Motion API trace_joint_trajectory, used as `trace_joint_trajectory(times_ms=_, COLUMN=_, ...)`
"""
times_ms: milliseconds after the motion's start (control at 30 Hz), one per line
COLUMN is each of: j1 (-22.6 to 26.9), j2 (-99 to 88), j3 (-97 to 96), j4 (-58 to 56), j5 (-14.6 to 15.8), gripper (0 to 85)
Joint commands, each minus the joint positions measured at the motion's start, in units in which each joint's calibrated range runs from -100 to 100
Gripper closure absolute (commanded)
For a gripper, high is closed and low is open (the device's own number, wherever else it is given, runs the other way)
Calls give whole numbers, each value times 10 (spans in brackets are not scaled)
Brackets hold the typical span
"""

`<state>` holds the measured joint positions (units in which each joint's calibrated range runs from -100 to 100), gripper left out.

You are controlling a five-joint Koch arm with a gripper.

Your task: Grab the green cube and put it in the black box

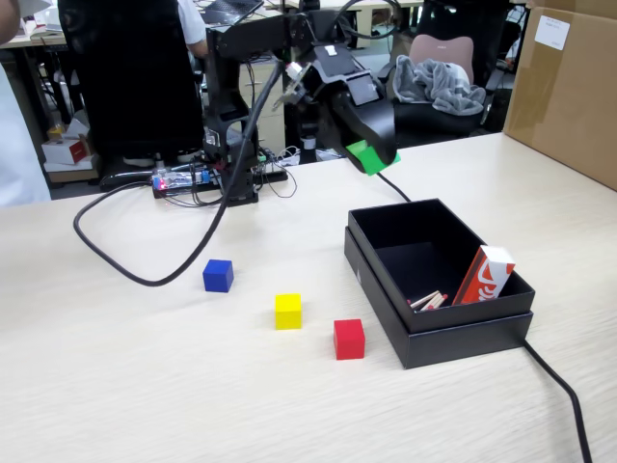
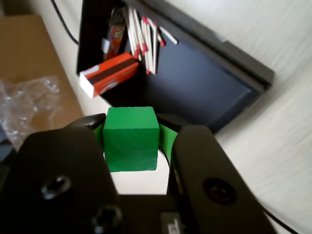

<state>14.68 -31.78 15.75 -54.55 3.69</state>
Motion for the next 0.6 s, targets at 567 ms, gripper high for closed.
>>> trace_joint_trajectory(times_ms=567, j1=11, j2=398, j3=98, j4=7, j5=-5, gripper=845)
